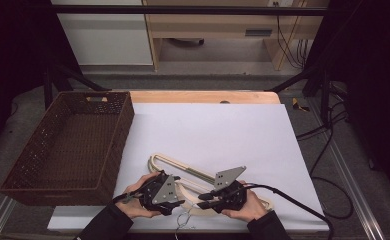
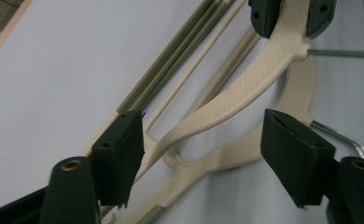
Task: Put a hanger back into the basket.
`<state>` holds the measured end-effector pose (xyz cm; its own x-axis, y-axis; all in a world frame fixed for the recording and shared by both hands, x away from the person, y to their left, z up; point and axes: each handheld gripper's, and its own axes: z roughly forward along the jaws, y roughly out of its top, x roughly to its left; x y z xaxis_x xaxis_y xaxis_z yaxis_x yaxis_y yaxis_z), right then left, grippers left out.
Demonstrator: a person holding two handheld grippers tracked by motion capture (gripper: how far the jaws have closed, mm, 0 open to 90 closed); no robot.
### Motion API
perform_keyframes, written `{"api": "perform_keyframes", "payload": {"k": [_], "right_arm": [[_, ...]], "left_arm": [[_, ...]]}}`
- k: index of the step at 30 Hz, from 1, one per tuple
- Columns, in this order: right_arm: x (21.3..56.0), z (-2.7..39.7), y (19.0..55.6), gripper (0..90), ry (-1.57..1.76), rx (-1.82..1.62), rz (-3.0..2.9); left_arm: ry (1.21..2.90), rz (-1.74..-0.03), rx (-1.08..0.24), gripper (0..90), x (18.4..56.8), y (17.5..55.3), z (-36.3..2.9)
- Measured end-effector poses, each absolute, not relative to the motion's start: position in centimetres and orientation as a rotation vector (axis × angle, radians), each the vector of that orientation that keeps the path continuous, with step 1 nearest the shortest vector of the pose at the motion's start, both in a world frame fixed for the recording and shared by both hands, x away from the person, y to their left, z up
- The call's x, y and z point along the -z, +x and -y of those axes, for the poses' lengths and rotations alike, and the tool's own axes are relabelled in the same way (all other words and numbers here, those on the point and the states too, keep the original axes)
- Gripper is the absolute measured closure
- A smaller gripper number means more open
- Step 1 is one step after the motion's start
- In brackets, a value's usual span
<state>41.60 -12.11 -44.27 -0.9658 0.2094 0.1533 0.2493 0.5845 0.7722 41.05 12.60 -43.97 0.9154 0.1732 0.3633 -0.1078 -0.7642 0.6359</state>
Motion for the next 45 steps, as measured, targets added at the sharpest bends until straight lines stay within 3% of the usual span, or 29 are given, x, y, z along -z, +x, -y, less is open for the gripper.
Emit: {"api": "perform_keyframes", "payload": {"k": [7, 14, 20, 22, 28, 31, 32, 37, 45], "right_arm": [[44.1, 12.4, 41.7, 72.8, -0.407, 1.364, 2.741], [44.0, 12.5, 41.6, 72.9, -0.396, 1.369, 2.750], [43.7, 12.6, 41.4, 71.9, -0.399, 1.388, 2.763], [43.5, 12.9, 41.2, 63.7, -0.406, 1.389, 2.806], [42.1, 15.1, 41.3, 52.4, -0.520, 1.513, 2.809], [40.5, 17.7, 41.3, 41.0, -0.691, 1.694, 2.796], [40.5, 17.7, 41.3, 41.0, -0.691, 1.694, 2.796], [39.3, 21.0, 41.4, 23.5, -0.999, 1.840, 2.757], [39.4, 23.4, 41.9, 19.2, -1.226, 1.920, 2.680]], "left_arm": [[2.344, 0.096, -0.616, 44.5, 44.6, 40.8, -11.0], [2.342, 0.133, -0.651, 62.4, 45.2, 40.9, -10.6], [2.317, 0.148, -0.679, 67.1, 45.0, 40.8, -10.7], [2.326, 0.185, -0.720, 70.0, 44.6, 41.0, -10.9], [2.286, 0.155, -0.705, 73.8, 44.3, 41.4, -10.8], [2.345, 0.207, -0.748, 75.0, 43.5, 42.0, -10.8], [2.336, 0.203, -0.740, 75.0, 43.4, 42.1, -10.6], [2.311, 0.162, -0.693, 76.9, 42.8, 42.8, -10.0], [2.376, 0.181, -0.726, 79.5, 41.4, 45.0, -8.6]]}}
